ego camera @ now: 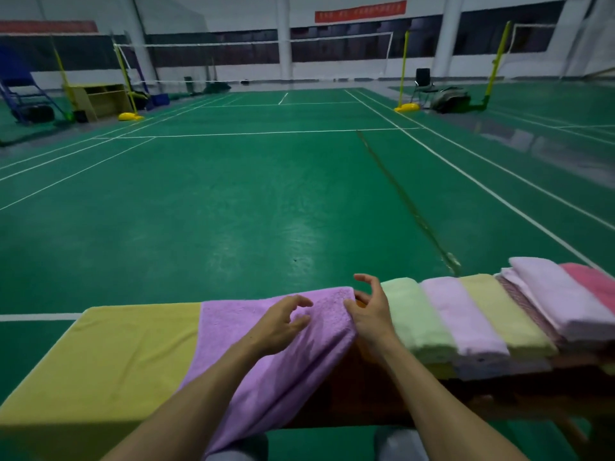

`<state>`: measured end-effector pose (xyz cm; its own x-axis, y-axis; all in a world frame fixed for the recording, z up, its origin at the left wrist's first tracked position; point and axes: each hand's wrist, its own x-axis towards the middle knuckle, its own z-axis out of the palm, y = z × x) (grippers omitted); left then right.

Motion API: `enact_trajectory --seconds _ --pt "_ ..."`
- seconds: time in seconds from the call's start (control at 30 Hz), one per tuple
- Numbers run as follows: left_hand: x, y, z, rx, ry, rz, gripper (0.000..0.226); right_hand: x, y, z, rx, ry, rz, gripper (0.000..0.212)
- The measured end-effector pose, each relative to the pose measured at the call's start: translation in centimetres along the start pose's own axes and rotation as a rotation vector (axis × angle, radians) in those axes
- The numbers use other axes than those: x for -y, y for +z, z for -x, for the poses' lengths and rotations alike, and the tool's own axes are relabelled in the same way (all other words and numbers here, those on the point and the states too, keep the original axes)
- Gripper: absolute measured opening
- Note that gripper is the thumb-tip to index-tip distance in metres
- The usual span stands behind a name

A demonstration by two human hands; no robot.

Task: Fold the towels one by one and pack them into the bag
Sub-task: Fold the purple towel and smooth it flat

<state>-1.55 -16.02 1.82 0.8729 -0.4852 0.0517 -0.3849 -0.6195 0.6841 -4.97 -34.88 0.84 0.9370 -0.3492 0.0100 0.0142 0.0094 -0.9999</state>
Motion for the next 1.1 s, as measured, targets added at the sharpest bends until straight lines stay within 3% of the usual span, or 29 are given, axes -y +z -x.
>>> enact_trajectory --seconds 0.27,0.5,0.77,1.1 --pt "-1.4 2.7 -0.8 0.055 0.051 0.01 0.029 -0.5 -3.0 0.6 -0.03 0.049 0.03 0.038" --pt "-1.8 2.8 -0.4 0.076 0.154 -0.104 0.026 -2.6 0.5 3.8 0.218 0.159 0.021 0.038" --pt "0.9 0.6 1.9 0.242 0.168 -0.329 0.033 -3.1 2.9 5.0 0.445 0.32 0.066 0.044" --pt "0.9 -0.2 3.1 0.216 0.198 -0.423 0.028 -3.3 3.6 5.7 0.517 0.353 -0.07 0.071"
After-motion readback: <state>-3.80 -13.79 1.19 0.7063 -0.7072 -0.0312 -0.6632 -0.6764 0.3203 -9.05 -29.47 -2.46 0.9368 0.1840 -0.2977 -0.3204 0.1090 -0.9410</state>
